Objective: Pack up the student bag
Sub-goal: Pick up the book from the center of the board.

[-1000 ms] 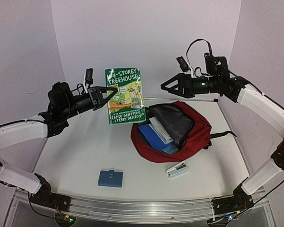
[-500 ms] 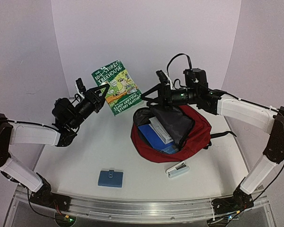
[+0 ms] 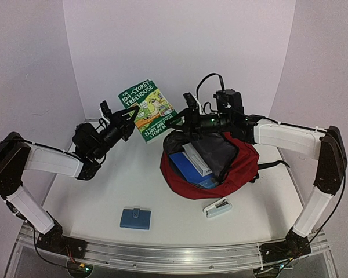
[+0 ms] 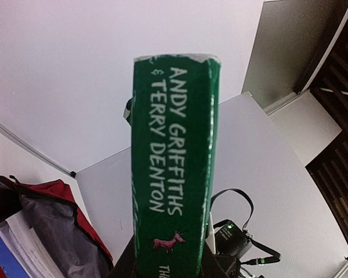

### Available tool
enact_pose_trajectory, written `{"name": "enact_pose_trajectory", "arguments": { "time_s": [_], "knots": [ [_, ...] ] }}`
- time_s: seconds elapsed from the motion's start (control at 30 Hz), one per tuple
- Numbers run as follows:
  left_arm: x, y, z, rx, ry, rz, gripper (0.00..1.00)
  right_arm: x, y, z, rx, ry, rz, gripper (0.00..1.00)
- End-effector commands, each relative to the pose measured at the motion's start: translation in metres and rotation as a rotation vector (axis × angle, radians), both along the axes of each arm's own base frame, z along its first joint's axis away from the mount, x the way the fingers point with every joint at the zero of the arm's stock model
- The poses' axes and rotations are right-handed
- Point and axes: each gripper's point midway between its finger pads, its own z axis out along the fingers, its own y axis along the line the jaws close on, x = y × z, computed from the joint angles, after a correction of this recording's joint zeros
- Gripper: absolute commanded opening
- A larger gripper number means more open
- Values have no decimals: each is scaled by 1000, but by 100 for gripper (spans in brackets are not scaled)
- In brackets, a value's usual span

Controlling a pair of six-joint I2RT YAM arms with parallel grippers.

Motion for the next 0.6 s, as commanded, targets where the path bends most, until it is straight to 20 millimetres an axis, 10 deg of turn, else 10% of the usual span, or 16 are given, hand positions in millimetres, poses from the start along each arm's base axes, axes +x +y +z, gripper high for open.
{"name": "enact_pose_trajectory", "arguments": {
  "time_s": [0.0, 0.13, 0.3, 0.4, 0.57],
  "knots": [
    [-46, 10, 100, -214, -319, -73, 0, 8, 5, 53, 133, -140, -15, 59],
    [-49, 6, 100, -211, -323, -96, 0, 11, 5, 52, 138, -133, -24, 42],
    [-53, 1, 100, -207, -326, -116, 0, 14, 2, 54, 138, -134, -47, 47],
    [-54, 0, 99, -207, -324, -126, 2, 16, -1, 58, 143, -145, -52, 28],
    [-50, -6, 79, -125, -255, -150, 59, 17, -21, 74, 156, -199, -54, 0]
  ]
}}
